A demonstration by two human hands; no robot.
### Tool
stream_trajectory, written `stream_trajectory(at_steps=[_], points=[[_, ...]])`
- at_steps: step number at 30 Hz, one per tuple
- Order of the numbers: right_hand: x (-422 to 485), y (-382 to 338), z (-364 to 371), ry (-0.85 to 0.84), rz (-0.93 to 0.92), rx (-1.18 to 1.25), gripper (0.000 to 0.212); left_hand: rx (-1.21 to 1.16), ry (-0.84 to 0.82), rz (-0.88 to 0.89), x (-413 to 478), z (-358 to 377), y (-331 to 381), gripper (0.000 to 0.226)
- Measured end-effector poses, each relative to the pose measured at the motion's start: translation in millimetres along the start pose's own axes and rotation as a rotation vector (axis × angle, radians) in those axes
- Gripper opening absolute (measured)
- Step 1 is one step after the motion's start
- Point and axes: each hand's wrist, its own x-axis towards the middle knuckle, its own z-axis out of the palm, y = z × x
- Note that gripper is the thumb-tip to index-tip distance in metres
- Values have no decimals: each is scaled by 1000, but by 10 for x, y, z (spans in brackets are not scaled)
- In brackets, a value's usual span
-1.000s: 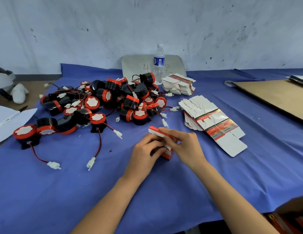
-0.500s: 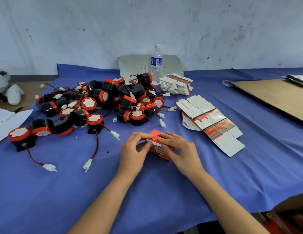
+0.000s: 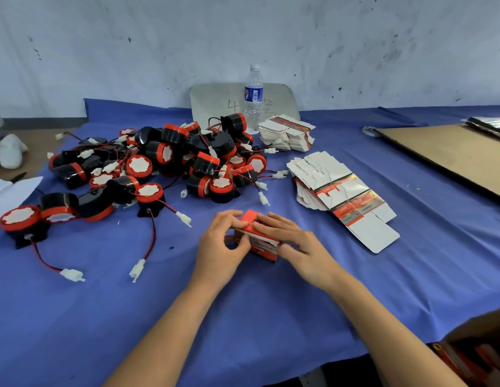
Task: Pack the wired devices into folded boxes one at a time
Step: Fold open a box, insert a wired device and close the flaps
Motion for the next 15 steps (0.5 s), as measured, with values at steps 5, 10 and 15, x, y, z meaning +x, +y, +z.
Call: stream_trajectory(at_steps=[5, 10, 15], points=[[52, -5, -132, -125, 22, 47, 66, -62, -105, -35, 4, -21, -4, 22], [110, 13, -253, -246, 48, 84, 62, -123, -127, -55, 11, -27, 9, 19], [187, 10, -429, -413, 49, 86, 52, -120, -138, -55, 12, -32, 16, 17]])
